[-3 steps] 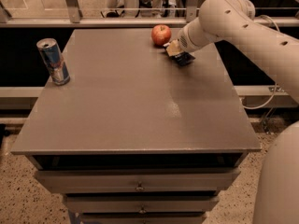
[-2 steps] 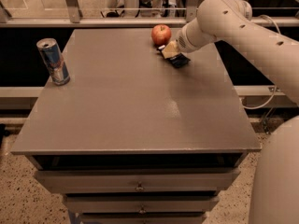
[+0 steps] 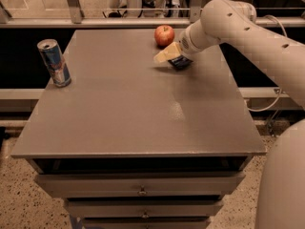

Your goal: Move rxbar blueberry near apple

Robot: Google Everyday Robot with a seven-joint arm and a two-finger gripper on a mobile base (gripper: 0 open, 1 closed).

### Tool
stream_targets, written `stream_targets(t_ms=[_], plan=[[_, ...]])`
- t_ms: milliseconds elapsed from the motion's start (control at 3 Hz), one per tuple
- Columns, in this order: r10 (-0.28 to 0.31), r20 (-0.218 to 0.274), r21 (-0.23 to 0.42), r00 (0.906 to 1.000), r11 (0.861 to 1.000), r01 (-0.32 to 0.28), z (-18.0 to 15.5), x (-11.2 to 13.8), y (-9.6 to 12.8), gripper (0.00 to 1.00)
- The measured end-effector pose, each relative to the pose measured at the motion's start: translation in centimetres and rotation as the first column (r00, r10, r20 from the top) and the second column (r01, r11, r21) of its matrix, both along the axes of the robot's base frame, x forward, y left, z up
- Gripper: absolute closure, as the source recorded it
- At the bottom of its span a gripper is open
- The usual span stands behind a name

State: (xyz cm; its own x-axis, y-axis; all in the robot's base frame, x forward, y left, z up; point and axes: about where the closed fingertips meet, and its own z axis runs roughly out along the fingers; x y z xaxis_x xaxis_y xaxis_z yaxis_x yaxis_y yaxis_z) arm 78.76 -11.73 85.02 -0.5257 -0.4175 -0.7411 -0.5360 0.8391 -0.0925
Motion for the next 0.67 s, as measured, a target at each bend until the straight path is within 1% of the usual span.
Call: stream_targets(t_ms=[333, 667], plan=[[-0.003, 0.043, 0.031, 0.9991, 1.000, 0.002, 2.2, -1.6, -2.0, 0.00], [-0.017, 0.098, 0.087, 0.9950, 0.996, 0.009, 4.9, -4.4, -6.4, 0.00]])
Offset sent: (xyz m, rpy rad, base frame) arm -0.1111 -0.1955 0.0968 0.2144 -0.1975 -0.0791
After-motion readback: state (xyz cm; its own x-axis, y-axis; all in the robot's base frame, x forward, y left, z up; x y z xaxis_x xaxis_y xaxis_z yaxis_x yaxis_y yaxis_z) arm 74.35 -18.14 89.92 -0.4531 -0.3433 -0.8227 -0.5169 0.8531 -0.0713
